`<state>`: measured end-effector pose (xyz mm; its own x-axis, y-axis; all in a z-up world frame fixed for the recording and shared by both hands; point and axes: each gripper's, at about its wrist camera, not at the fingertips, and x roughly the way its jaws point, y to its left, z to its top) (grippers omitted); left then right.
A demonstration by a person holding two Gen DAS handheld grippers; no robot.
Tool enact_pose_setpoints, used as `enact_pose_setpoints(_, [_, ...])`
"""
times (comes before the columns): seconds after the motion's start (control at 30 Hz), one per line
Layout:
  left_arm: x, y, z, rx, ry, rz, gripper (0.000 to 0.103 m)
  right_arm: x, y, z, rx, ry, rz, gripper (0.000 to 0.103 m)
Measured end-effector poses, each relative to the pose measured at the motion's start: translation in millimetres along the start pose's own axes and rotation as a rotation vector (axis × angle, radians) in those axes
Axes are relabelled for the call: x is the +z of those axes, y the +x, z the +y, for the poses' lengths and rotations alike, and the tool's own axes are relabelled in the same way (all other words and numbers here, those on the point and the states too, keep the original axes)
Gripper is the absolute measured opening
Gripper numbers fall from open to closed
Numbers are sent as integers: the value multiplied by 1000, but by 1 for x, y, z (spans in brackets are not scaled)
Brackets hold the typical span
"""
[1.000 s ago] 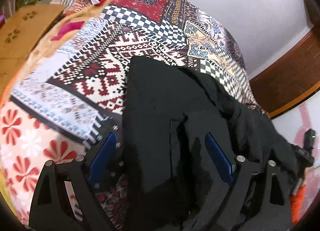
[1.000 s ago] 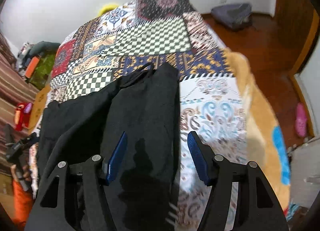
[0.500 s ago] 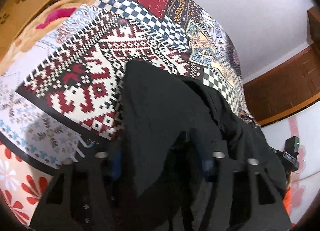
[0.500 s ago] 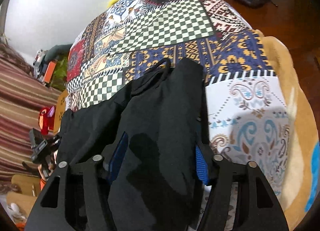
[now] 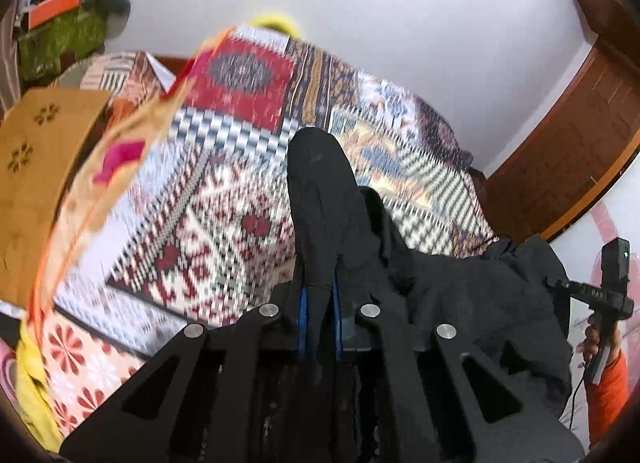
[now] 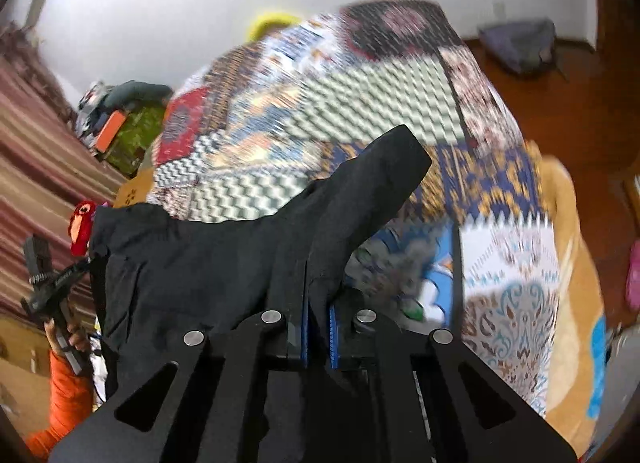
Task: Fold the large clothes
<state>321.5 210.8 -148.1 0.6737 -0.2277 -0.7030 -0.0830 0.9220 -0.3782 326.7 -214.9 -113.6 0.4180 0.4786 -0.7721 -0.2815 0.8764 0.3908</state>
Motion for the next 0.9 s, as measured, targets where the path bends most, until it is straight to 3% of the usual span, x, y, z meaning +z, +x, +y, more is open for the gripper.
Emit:
enact_pose_setpoints(0.17, [38,-7,-4,33,19,-59,8,28,1,25,9,-51,-55,6])
enact_pose_setpoints(0.4, [75,7,0,108,59,-93,8,77,44,31,2,-48,-85,6])
enact_pose_setpoints(0.67, [89,51,27,198,77,-72,8,110,94,16,-60,-8,-97,6])
enact_pose_setpoints(0.9, [87,81,62,229,4,-19,8,104,118,-7,-147,-11,-62,7])
